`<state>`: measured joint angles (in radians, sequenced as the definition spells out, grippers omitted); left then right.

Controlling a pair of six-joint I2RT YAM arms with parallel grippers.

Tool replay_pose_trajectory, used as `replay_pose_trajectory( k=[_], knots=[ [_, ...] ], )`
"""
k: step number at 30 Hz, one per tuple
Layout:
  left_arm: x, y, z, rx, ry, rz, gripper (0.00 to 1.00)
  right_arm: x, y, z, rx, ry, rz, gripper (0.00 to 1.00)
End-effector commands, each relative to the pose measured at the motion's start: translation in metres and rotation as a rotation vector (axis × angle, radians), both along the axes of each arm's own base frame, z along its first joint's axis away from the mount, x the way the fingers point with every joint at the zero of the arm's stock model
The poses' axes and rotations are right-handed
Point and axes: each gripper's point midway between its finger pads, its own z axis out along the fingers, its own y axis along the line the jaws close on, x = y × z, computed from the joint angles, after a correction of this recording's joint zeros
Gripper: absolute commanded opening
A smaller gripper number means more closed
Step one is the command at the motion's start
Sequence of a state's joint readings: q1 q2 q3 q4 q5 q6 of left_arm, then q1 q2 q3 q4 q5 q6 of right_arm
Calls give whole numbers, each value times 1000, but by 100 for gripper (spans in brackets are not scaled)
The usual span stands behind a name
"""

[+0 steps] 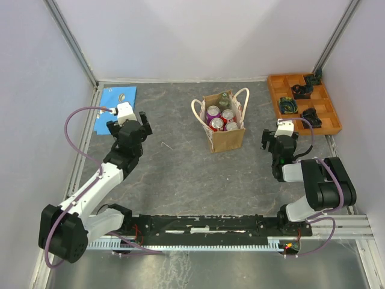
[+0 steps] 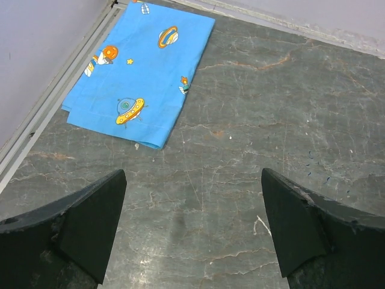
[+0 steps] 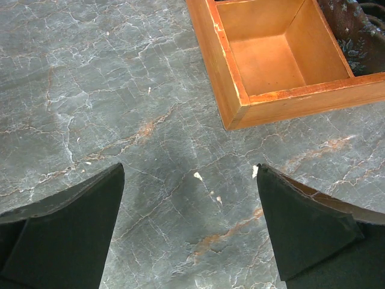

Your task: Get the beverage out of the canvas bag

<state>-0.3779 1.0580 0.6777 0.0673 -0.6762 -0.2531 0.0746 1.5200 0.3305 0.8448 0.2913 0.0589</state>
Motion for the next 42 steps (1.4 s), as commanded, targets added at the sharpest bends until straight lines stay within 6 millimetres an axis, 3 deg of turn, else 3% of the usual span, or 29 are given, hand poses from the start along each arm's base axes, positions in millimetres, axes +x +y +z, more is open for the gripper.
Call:
replay_pose_trajectory(
  k=[1,14,20,24,29,34,39,42],
  knots=[
    [5,-7,26,-60,-75,-10,99,13,2,20,12,-68,2,99],
    [1,-16,39,-35,-88,-104,99,14,2,21,11,-72,5,99],
    [-6,-39,49,-35,-121,-269,99,24,-2,43,3,65,-30,99],
    [-4,-54,58,-34,-117,-354,99,28,2,62,46,87,-47,92],
    [-3,-76,70,-48,-140,-472,99,19,24,104,182,44,-35,76],
    [-1,-89,81,-60,-194,-524,99,2,66,150,185,36,45,72],
    [5,-116,97,-74,-248,-610,99,-16,102,165,288,78,91,74],
    [9,-133,112,-72,-286,-659,99,-18,108,165,335,124,52,74]
  ],
)
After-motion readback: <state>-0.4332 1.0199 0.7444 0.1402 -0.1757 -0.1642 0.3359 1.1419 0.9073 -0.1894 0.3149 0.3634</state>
